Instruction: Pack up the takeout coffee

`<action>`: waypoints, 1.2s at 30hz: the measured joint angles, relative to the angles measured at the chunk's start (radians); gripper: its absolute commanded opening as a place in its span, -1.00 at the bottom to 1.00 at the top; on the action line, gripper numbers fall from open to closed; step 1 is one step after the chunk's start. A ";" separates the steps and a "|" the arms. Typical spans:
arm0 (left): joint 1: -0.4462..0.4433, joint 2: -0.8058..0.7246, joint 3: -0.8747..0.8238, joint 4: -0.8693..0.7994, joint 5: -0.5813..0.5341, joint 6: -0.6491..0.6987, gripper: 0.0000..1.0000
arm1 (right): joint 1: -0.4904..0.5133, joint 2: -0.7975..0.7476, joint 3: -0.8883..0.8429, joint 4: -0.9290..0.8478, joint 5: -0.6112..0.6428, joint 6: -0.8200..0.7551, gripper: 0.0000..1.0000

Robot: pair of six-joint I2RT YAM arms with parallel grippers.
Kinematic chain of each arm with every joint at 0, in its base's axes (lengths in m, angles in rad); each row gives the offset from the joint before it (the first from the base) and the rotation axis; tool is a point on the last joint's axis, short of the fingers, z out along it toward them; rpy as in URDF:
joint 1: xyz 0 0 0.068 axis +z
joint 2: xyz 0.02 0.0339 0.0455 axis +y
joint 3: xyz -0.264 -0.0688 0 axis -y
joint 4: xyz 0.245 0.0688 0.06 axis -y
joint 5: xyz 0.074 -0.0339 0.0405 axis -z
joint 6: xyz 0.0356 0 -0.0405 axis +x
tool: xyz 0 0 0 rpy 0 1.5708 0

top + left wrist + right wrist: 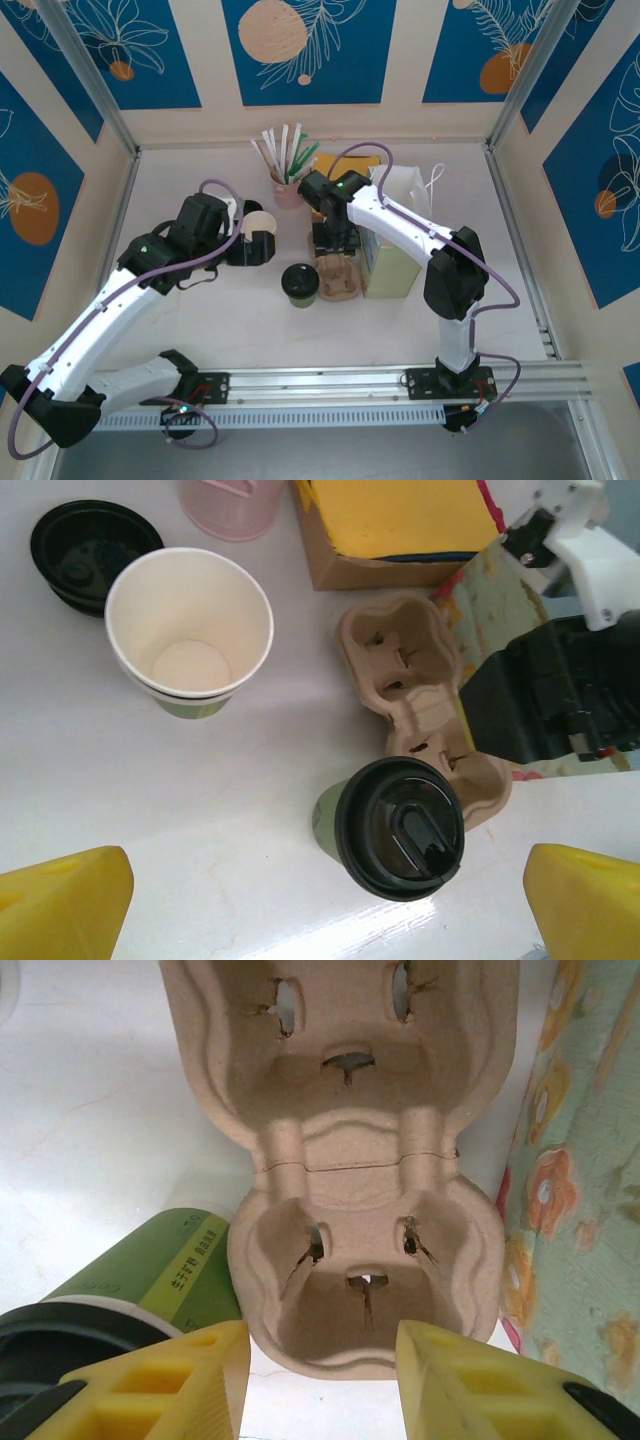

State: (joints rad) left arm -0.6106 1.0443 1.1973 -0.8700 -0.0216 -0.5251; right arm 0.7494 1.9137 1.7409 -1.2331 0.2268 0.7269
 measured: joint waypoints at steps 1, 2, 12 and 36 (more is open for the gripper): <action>0.000 0.000 -0.001 0.002 0.009 0.000 1.00 | -0.002 0.000 -0.009 0.006 -0.002 0.000 -0.14; 0.000 0.000 -0.002 0.003 0.016 0.000 1.00 | -0.006 0.000 -0.017 0.014 -0.005 0.000 -0.14; 0.000 0.000 -0.016 0.017 0.044 -0.002 1.00 | -0.027 0.027 -0.028 0.045 -0.019 -0.011 -0.15; 0.000 0.011 -0.017 0.017 0.048 -0.016 1.00 | -0.028 0.153 -0.002 0.044 -0.022 -0.045 -0.11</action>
State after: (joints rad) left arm -0.6106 1.0550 1.1805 -0.8528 0.0261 -0.5411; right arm 0.7212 2.0663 1.7393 -1.1889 0.2047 0.6815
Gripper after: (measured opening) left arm 0.998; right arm 0.444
